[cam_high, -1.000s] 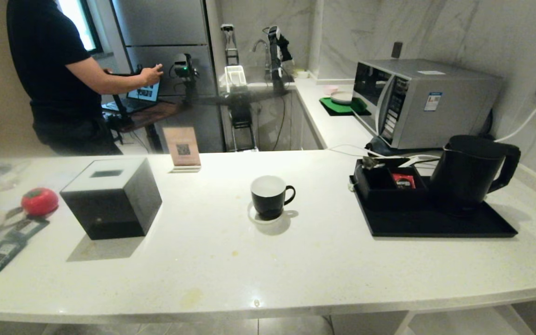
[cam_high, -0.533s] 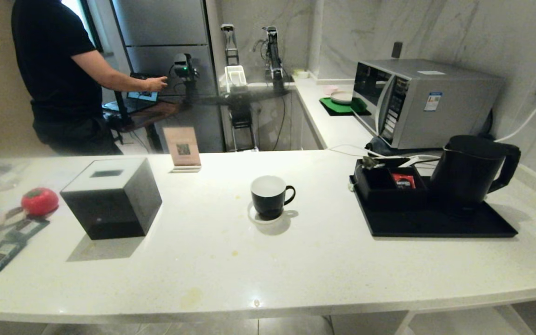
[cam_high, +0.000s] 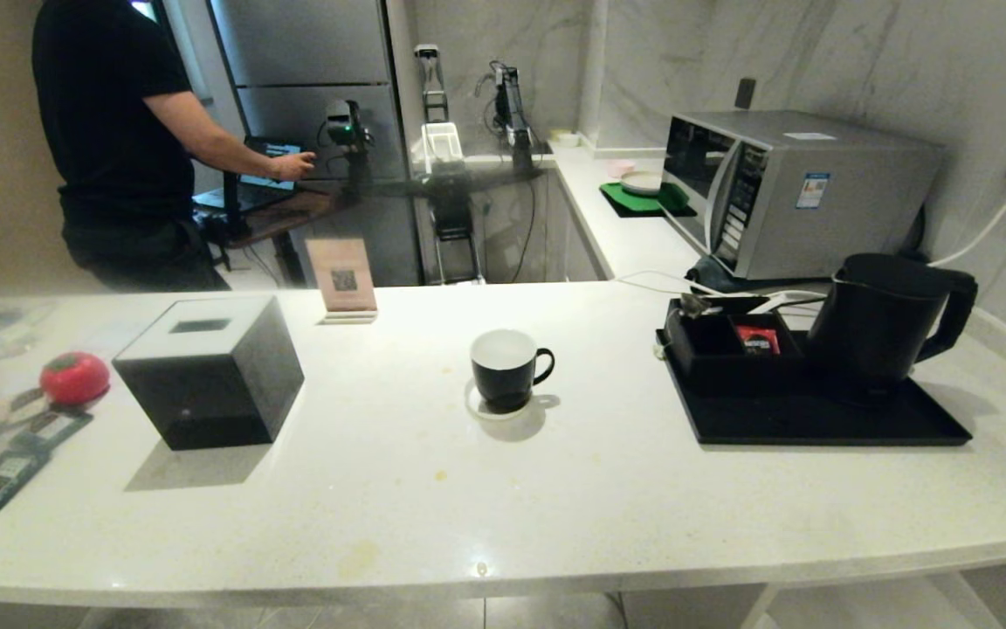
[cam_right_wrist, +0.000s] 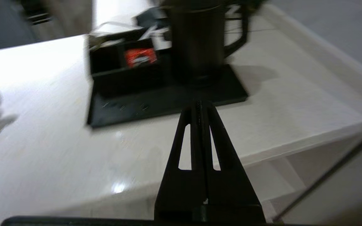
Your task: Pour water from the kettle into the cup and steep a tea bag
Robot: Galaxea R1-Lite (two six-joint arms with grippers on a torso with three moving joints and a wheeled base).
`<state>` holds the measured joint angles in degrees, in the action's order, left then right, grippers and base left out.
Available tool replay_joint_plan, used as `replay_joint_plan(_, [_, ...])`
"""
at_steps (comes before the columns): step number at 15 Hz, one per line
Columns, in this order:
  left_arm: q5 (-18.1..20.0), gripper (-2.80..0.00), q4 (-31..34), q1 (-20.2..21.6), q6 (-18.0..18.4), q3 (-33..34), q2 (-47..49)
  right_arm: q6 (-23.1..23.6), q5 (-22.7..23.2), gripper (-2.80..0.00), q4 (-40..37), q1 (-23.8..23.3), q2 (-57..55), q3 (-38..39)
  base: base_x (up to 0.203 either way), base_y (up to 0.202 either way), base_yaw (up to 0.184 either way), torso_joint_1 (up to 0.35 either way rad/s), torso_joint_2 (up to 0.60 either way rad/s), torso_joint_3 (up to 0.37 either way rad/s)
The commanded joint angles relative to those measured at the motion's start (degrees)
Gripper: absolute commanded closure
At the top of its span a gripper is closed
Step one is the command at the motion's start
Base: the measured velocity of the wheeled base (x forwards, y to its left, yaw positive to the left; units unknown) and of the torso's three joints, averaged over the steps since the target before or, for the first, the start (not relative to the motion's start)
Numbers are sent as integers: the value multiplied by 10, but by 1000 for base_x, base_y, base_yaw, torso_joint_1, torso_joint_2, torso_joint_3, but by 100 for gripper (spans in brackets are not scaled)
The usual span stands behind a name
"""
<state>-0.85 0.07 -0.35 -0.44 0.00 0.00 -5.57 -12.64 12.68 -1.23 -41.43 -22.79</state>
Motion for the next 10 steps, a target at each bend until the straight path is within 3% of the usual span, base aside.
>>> replay_joint_plan(1, [0, 0, 0, 0, -1, 0, 1, -6, -12, 0, 7, -55, -98, -36, 0, 0, 0, 0, 0, 0])
replay_joint_plan(3, [0, 0, 0, 0, 0, 0, 1, -14, -3, 0, 9, -115, -148, -58, 0, 0, 0, 0, 0, 0])
replay_joint_plan(5, [0, 0, 0, 0, 0, 0, 1, -22, 38, 0, 11, -163, -199, -85, 0, 0, 0, 0, 0, 0])
replay_joint_plan(10, [0, 0, -1, 0, 0, 0, 1, 14, 78, 0, 78, -191, -311, -100, 0, 0, 0, 0, 0, 0])
